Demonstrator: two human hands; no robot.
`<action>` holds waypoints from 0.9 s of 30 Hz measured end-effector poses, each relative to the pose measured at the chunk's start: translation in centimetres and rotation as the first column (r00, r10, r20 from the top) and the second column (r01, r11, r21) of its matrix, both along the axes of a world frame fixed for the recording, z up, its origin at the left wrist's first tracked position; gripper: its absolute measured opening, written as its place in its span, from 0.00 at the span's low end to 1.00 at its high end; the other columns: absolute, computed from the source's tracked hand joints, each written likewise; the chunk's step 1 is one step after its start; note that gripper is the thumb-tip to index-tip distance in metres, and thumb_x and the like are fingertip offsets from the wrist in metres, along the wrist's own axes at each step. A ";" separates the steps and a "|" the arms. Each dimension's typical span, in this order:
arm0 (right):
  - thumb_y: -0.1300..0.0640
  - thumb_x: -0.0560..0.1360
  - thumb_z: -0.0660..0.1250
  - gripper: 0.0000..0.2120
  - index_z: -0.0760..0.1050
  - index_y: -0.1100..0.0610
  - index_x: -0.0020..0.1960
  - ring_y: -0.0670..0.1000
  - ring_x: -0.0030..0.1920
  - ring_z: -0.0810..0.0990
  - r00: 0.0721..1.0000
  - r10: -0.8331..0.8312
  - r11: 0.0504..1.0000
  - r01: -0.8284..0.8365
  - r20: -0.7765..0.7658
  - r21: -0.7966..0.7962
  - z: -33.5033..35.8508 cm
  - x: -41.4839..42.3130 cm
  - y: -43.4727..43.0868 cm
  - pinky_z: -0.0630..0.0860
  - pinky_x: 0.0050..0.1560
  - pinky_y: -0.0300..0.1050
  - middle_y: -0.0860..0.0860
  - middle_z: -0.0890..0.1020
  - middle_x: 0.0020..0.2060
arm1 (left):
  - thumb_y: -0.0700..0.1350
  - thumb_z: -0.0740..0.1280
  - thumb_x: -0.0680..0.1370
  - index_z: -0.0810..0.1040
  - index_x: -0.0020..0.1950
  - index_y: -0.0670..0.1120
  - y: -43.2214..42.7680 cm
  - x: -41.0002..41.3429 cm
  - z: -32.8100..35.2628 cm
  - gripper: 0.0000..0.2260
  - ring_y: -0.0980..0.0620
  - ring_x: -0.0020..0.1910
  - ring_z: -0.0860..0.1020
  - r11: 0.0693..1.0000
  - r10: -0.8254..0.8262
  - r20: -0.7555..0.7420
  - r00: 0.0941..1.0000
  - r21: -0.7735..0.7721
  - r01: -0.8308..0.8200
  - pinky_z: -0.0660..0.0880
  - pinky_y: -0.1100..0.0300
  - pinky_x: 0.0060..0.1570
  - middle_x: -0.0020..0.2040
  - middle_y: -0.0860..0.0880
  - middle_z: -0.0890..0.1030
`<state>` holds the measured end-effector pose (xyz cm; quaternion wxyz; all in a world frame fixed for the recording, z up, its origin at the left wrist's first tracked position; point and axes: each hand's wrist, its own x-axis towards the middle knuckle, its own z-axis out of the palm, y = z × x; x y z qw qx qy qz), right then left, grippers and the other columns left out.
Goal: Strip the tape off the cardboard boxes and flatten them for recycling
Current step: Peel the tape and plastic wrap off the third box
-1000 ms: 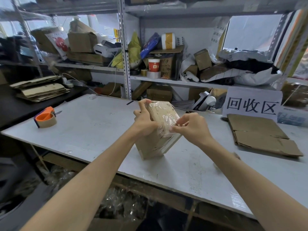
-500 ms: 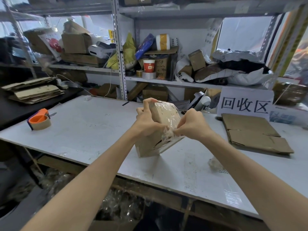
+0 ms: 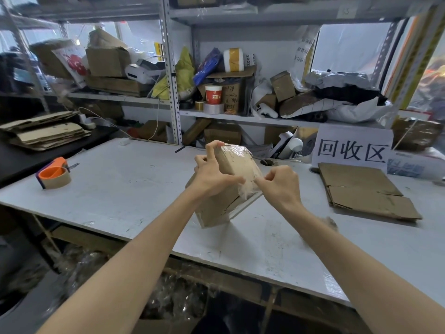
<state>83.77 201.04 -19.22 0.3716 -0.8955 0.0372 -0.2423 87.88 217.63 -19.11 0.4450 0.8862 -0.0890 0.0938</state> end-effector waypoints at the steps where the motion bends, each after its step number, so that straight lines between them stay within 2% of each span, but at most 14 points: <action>1: 0.55 0.70 0.72 0.12 0.78 0.63 0.34 0.55 0.36 0.78 1.000 0.001 1.000 -0.001 -0.004 0.009 0.0 0.2 0.1 0.76 0.37 0.51 0.57 0.79 0.30 | 0.56 0.79 0.65 0.51 0.60 0.70 0.1 0.0 -0.1 0.39 0.45 0.61 0.66 1.000 0.011 0.002 1.000 0.008 -0.011 0.69 0.51 0.62 0.59 0.50 0.58; 3: 0.48 0.69 0.71 0.13 0.77 0.58 0.41 0.51 0.40 0.78 1.000 0.003 0.999 -0.002 -0.022 0.033 0.2 0.3 0.1 0.76 0.40 0.49 0.51 0.79 0.36 | 0.59 0.77 0.65 0.51 0.63 0.69 0.5 -0.1 -0.4 0.39 0.46 0.61 0.65 1.000 0.015 0.007 1.000 0.007 -0.015 0.68 0.54 0.59 0.59 0.50 0.57; 5: 0.42 0.68 0.72 0.17 0.76 0.55 0.46 0.49 0.42 0.77 0.999 0.006 1.000 -0.005 -0.051 0.017 0.6 0.5 -0.1 0.76 0.43 0.48 0.47 0.79 0.41 | 0.64 0.73 0.65 0.52 0.63 0.72 0.8 -0.4 -0.4 0.37 0.46 0.62 0.64 0.999 -0.033 -0.008 0.999 -0.032 0.033 0.69 0.52 0.61 0.60 0.51 0.57; 8: 0.53 0.73 0.71 0.07 0.79 0.57 0.45 0.51 0.43 0.80 0.998 0.030 0.999 -0.032 -0.059 -0.023 0.6 1.1 -0.3 0.78 0.46 0.49 0.52 0.83 0.42 | 0.64 0.68 0.65 0.52 0.59 0.79 1.3 -0.7 -0.1 0.31 0.43 0.64 0.65 0.993 -0.099 -0.086 0.991 -0.066 0.093 0.67 0.47 0.66 0.62 0.51 0.58; 10: 0.60 0.76 0.67 0.05 0.76 0.61 0.42 0.53 0.44 0.82 0.998 0.023 0.994 -0.017 -0.056 0.109 0.5 1.3 -0.4 0.80 0.46 0.53 0.55 0.82 0.41 | 0.64 0.70 0.64 0.50 0.62 0.78 2.0 -0.4 -0.1 0.36 0.45 0.62 0.63 0.994 -0.106 -0.105 0.989 -0.035 0.103 0.66 0.48 0.65 0.65 0.50 0.58; 12: 0.61 0.76 0.64 0.07 0.73 0.64 0.43 0.57 0.46 0.82 0.997 0.030 0.954 -0.006 -0.077 0.299 0.5 1.4 -0.3 0.81 0.46 0.58 0.58 0.80 0.42 | 0.67 0.71 0.62 0.50 0.64 0.73 2.5 -0.1 -0.3 0.38 0.46 0.61 0.63 0.995 -0.063 -0.126 0.990 -0.085 0.053 0.67 0.47 0.66 0.63 0.50 0.58; 14: 0.61 0.75 0.64 0.06 0.73 0.64 0.42 0.58 0.47 0.81 0.995 0.052 0.936 -0.021 -0.080 0.351 0.5 1.3 -0.1 0.80 0.46 0.60 0.59 0.80 0.43 | 0.70 0.72 0.62 0.50 0.60 0.70 2.4 0.1 -0.6 0.37 0.46 0.61 0.64 0.988 0.014 -0.139 0.990 -0.150 -0.035 0.69 0.46 0.66 0.61 0.50 0.57; 17: 0.66 0.72 0.63 0.02 0.74 0.63 0.44 0.56 0.49 0.80 0.985 0.165 0.883 -0.123 -0.054 0.454 0.3 1.0 0.1 0.82 0.45 0.58 0.58 0.80 0.45 | 0.60 0.78 0.67 0.51 0.59 0.62 2.1 0.4 -1.5 0.37 0.47 0.61 0.66 0.957 0.128 -0.133 0.983 -0.242 -0.158 0.73 0.54 0.58 0.60 0.49 0.59; 19: 0.73 0.69 0.60 0.13 0.75 0.60 0.47 0.56 0.51 0.79 0.968 0.248 0.795 -0.187 -0.029 0.577 0.4 0.8 -0.5 0.82 0.43 0.51 0.58 0.79 0.48 | 0.53 0.79 0.69 0.53 0.60 0.59 2.2 0.5 -1.9 0.35 0.46 0.62 0.68 0.935 0.127 -0.139 0.982 -0.315 -0.165 0.73 0.57 0.55 0.61 0.47 0.61; 21: 0.76 0.66 0.58 0.17 0.78 0.61 0.46 0.56 0.52 0.78 0.943 0.331 0.717 -0.234 -0.025 0.656 0.5 0.7 -1.2 0.81 0.40 0.46 0.60 0.79 0.49 | 0.50 0.79 0.69 0.54 0.60 0.58 2.2 0.5 -2.2 0.35 0.47 0.62 0.69 0.933 0.128 -0.097 0.987 -0.326 -0.154 0.74 0.56 0.57 0.62 0.47 0.62; 23: 0.72 0.67 0.61 0.12 0.78 0.62 0.46 0.57 0.51 0.79 0.927 0.371 0.742 -0.260 -0.055 0.618 0.4 0.7 -1.4 0.80 0.42 0.47 0.59 0.80 0.49 | 0.49 0.79 0.69 0.55 0.59 0.58 1.9 0.4 -2.2 0.34 0.47 0.63 0.67 0.953 0.136 0.003 0.991 -0.275 -0.129 0.73 0.53 0.60 0.61 0.48 0.61; 24: 0.67 0.68 0.64 0.09 0.78 0.62 0.47 0.56 0.51 0.79 0.928 0.364 0.795 -0.261 -0.086 0.548 0.4 0.7 -1.3 0.80 0.44 0.49 0.57 0.80 0.48 | 0.48 0.79 0.69 0.55 0.59 0.58 1.6 0.2 -2.0 0.34 0.47 0.64 0.66 0.963 0.131 0.062 0.989 -0.244 -0.113 0.72 0.53 0.61 0.61 0.49 0.61; 26: 0.53 0.65 0.68 0.13 0.78 0.59 0.47 0.54 0.49 0.80 0.939 0.331 0.864 -0.260 -0.096 0.431 0.3 0.8 -1.3 0.80 0.47 0.53 0.54 0.81 0.46 | 0.48 0.79 0.68 0.55 0.58 0.58 1.2 0.0 -1.5 0.34 0.48 0.62 0.66 0.982 0.115 0.164 0.980 -0.165 -0.087 0.71 0.53 0.60 0.60 0.49 0.61; 27: 0.47 0.64 0.67 0.17 0.78 0.57 0.46 0.54 0.47 0.80 0.943 0.322 0.862 -0.254 -0.087 0.438 0.3 0.9 -1.2 0.79 0.46 0.53 0.53 0.82 0.46 | 0.48 0.79 0.67 0.56 0.58 0.58 1.1 -0.1 -1.3 0.34 0.49 0.61 0.66 0.989 0.112 0.195 0.974 -0.119 -0.090 0.72 0.50 0.62 0.60 0.49 0.62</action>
